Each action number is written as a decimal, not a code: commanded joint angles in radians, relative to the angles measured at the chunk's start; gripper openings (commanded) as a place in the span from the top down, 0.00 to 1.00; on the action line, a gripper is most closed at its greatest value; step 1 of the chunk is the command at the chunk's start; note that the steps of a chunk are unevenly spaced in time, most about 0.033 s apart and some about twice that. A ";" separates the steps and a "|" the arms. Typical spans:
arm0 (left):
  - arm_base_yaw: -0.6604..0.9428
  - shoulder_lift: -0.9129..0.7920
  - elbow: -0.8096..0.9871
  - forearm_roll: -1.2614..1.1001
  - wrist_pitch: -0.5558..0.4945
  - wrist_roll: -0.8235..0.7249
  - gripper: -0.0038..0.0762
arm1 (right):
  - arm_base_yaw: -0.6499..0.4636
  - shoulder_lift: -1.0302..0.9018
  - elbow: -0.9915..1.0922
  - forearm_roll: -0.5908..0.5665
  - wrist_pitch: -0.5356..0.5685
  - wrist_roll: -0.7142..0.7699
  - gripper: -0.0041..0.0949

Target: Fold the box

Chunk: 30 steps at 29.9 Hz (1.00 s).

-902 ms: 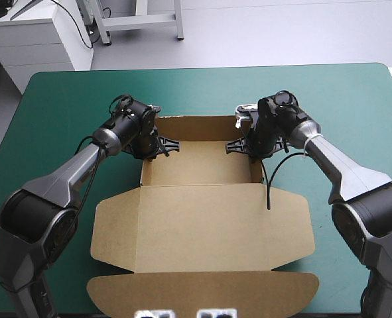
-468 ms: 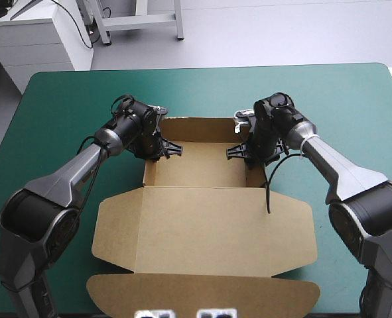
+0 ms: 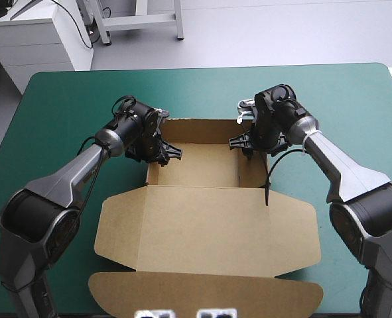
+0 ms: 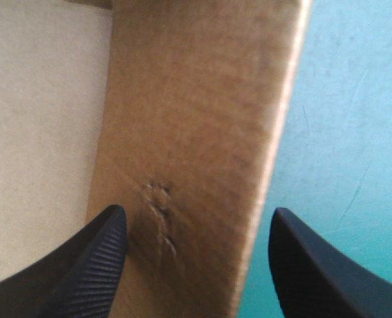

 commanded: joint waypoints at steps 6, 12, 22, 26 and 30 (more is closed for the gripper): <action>-0.006 -0.120 -0.135 -0.003 0.030 0.006 0.36 | -0.002 -0.138 -0.059 -0.029 0.026 -0.011 0.37; -0.006 -0.148 -0.298 0.026 0.169 0.082 0.36 | -0.002 -0.233 -0.060 -0.025 0.026 -0.014 0.37; -0.006 -0.353 -0.446 0.045 0.177 0.139 0.59 | -0.002 -0.322 -0.060 -0.049 0.026 0.015 0.37; -0.006 -0.475 -0.444 0.037 0.177 0.181 0.95 | -0.002 -0.304 -0.060 -0.049 0.026 0.027 0.37; -0.006 -0.574 -0.405 0.033 0.177 0.194 0.96 | -0.002 -0.262 -0.060 -0.036 0.026 0.045 0.37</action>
